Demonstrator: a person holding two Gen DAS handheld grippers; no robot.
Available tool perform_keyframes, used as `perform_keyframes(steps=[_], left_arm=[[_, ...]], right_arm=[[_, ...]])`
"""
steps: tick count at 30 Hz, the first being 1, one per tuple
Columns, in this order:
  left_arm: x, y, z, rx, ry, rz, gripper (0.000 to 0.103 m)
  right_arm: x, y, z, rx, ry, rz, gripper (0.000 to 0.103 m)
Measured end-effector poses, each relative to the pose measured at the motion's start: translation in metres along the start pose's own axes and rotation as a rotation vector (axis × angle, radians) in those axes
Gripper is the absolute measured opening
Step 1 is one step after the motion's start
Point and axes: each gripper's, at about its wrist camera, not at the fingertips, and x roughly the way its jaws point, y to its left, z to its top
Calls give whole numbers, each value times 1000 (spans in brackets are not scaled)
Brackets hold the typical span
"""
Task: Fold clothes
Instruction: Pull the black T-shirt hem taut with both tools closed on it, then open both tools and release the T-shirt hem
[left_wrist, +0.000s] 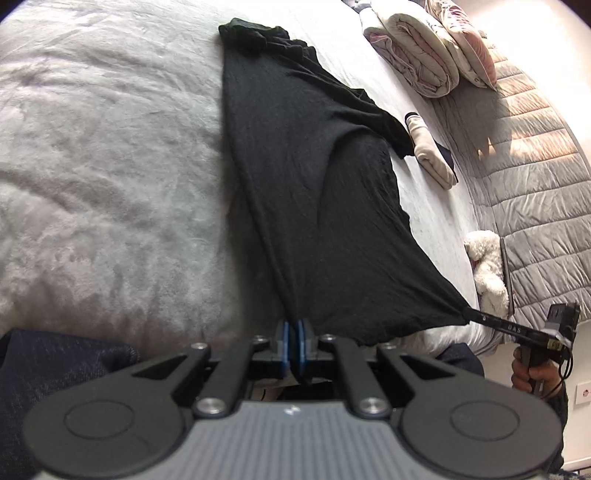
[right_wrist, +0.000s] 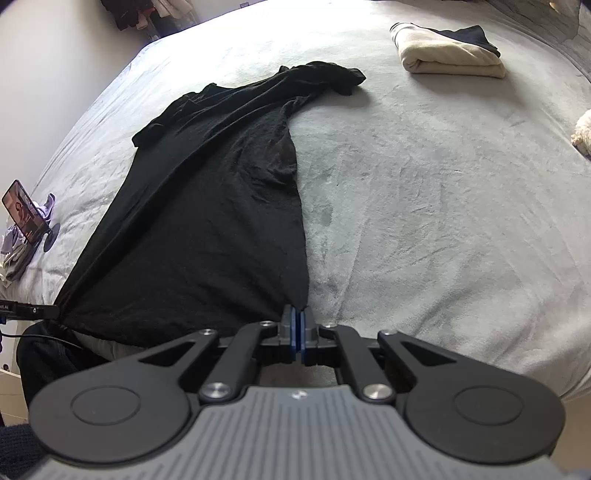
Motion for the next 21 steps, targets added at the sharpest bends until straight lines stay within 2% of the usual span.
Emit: perform_keyframes(steps=[2,5,13,16,18,19,20,21], left_arm=[[1,-1,0,9,8,8,5],[8,-2,-1,37,45,60,5],[38,10,-4,51,128,166,5],[41,17,-3,37,138,159,6],[39,19,1,37,139,141,10],[37,20,4,40,135,139,18],[34,20,7,44,129,139,26],[32,20,10,49,120,139,30]], right_arm=[[-7,2,-2,-13,-2,-4,3],[-7,3,-7,-28,24,-20,3],[44,-11,-24,-7,165,-76,3],[56,-12,-26,-7,194,-90,3],[55,-11,-20,-18,189,-89,6],[54,-10,-17,-25,185,-88,14],[53,-8,-14,-31,181,-87,17],[52,-8,-10,-41,175,-91,21]])
